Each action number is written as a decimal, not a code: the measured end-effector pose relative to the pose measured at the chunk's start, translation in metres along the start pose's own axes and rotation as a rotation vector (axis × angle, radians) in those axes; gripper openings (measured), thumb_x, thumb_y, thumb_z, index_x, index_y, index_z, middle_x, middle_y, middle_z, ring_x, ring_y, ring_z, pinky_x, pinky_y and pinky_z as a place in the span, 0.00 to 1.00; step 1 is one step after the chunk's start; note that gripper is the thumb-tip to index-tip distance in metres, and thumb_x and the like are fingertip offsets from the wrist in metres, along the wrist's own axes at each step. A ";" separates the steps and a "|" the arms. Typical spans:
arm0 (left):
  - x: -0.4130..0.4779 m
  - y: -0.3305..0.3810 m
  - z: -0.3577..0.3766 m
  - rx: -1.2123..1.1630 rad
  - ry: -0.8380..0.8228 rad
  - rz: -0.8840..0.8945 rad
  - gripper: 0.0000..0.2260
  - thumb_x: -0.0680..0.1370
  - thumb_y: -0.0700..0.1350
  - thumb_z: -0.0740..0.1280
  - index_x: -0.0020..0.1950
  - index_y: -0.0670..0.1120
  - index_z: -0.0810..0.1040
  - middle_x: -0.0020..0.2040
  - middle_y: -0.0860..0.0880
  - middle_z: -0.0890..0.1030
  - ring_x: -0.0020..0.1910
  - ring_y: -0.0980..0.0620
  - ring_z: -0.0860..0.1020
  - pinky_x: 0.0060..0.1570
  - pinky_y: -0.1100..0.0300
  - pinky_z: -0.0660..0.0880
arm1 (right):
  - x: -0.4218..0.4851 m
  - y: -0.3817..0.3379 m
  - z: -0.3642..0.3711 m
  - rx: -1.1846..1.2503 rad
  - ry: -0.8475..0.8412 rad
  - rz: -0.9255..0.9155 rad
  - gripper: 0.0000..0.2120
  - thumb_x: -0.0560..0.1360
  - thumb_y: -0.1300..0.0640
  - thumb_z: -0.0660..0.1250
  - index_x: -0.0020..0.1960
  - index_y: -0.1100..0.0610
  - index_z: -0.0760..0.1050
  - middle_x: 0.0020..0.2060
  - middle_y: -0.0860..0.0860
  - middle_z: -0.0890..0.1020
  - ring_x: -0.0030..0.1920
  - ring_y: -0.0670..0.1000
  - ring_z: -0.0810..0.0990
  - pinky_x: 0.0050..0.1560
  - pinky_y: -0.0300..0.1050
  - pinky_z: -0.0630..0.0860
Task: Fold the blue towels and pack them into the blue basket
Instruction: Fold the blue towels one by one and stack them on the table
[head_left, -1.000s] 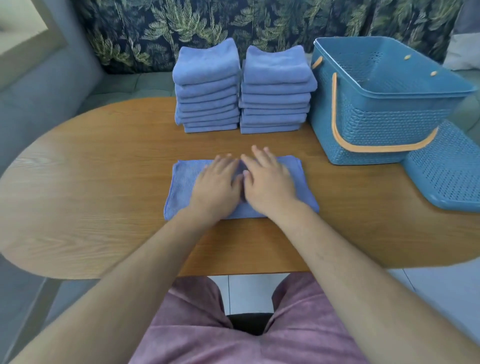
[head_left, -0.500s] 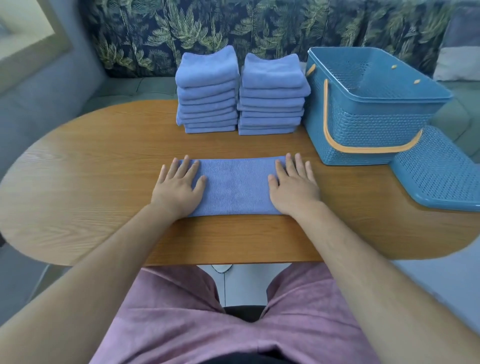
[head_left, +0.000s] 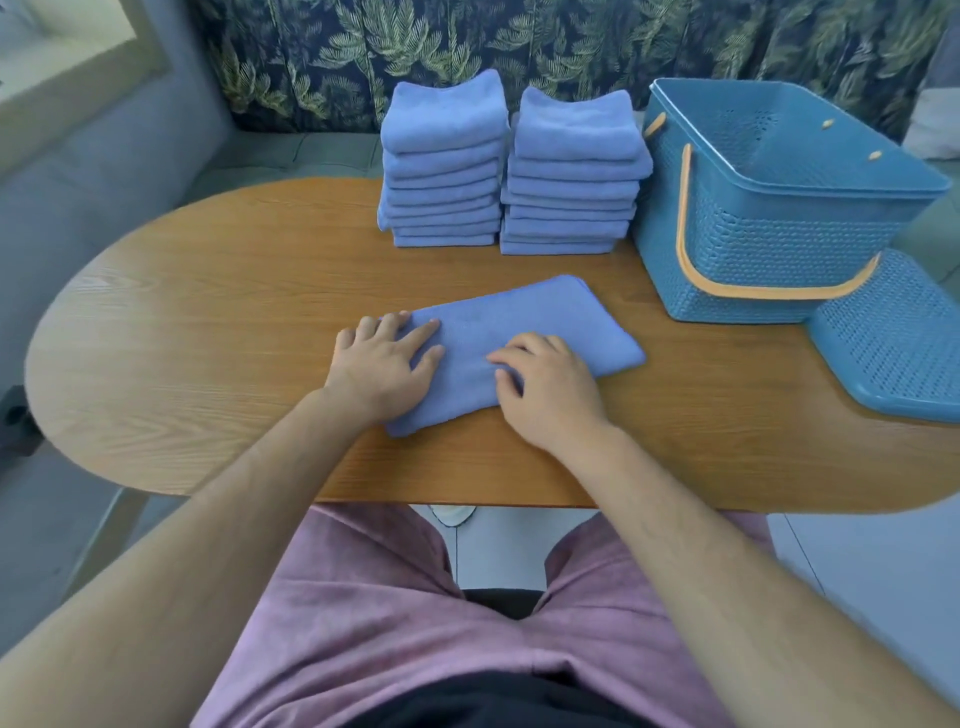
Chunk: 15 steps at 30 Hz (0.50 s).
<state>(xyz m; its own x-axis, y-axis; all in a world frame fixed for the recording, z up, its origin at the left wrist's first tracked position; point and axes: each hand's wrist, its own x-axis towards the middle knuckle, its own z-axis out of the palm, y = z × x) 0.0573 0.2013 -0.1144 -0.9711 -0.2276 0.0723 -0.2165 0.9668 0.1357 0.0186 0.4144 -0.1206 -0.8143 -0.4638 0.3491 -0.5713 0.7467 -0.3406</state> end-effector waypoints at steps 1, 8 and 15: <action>-0.007 0.002 -0.002 0.018 0.026 0.012 0.22 0.82 0.62 0.52 0.76 0.63 0.66 0.73 0.51 0.68 0.71 0.45 0.64 0.68 0.47 0.59 | 0.003 0.010 -0.005 0.002 0.000 0.007 0.12 0.75 0.54 0.65 0.54 0.50 0.84 0.52 0.49 0.82 0.54 0.57 0.78 0.57 0.50 0.75; -0.063 0.028 -0.013 0.010 0.011 0.087 0.25 0.78 0.65 0.51 0.71 0.58 0.73 0.55 0.47 0.70 0.58 0.43 0.69 0.58 0.48 0.63 | -0.033 0.018 -0.040 0.087 -0.062 -0.214 0.08 0.76 0.49 0.70 0.52 0.49 0.83 0.53 0.48 0.76 0.56 0.54 0.72 0.60 0.45 0.71; -0.101 0.033 -0.011 -0.073 0.023 0.284 0.28 0.75 0.67 0.55 0.67 0.54 0.78 0.47 0.51 0.67 0.51 0.46 0.69 0.49 0.54 0.60 | -0.091 0.045 -0.066 0.247 -0.219 -0.131 0.11 0.80 0.55 0.68 0.61 0.53 0.80 0.67 0.46 0.78 0.72 0.44 0.70 0.72 0.42 0.66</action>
<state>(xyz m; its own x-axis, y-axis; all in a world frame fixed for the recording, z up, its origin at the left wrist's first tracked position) 0.1493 0.2552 -0.1063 -0.9890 0.0470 0.1401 0.0718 0.9815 0.1775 0.0736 0.5215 -0.1098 -0.7201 -0.6591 0.2168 -0.6578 0.5491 -0.5156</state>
